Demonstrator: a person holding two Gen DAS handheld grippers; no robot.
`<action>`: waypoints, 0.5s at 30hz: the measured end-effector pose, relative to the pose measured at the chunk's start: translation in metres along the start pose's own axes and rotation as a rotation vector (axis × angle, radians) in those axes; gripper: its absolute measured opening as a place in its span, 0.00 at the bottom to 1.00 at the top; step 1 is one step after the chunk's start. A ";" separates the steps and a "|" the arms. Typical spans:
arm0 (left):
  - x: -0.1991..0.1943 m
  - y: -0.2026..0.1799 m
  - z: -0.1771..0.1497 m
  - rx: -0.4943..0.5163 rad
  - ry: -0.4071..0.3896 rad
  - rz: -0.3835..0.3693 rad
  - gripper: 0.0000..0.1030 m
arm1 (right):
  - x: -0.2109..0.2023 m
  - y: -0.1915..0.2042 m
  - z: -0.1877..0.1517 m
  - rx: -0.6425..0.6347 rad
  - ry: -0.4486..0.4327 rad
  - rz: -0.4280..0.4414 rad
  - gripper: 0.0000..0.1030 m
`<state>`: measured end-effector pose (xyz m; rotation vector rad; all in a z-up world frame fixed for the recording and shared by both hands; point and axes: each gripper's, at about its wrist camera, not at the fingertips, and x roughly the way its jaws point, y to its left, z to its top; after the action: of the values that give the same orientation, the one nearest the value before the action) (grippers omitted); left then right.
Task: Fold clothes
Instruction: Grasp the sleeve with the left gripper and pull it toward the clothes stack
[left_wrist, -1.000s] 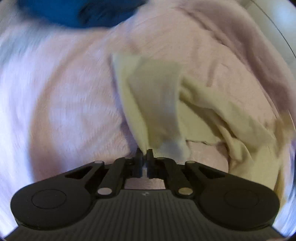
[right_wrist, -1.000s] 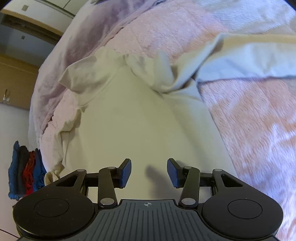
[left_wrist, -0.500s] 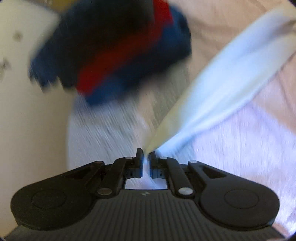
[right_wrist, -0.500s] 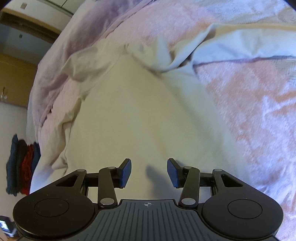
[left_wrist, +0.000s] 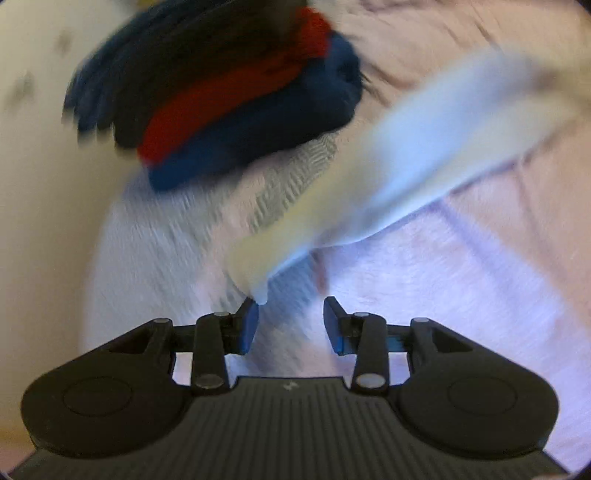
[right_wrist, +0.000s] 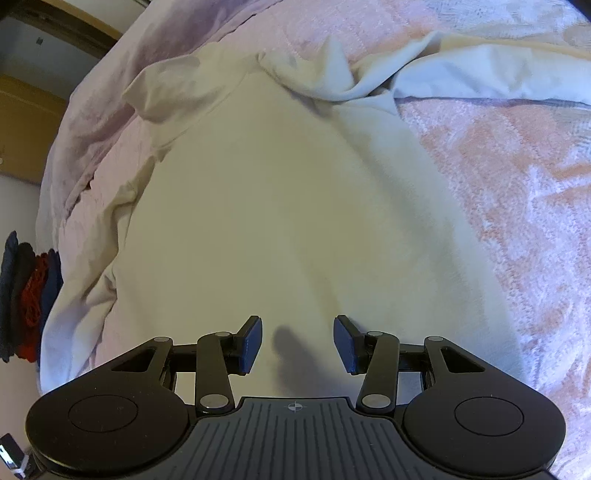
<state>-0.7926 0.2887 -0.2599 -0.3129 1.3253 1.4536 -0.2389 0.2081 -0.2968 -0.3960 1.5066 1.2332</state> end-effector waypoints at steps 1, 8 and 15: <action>0.002 -0.002 0.002 0.038 -0.016 0.023 0.35 | 0.001 0.001 -0.001 -0.001 0.002 -0.002 0.45; 0.009 0.047 0.014 -0.269 -0.016 -0.140 0.36 | 0.002 -0.001 -0.005 0.009 0.003 0.004 0.46; 0.061 0.100 -0.006 -1.034 0.103 -0.381 0.33 | 0.005 0.001 -0.004 0.029 -0.002 -0.007 0.46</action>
<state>-0.8998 0.3365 -0.2546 -1.2437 0.4322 1.6833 -0.2436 0.2073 -0.3008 -0.3806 1.5190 1.2047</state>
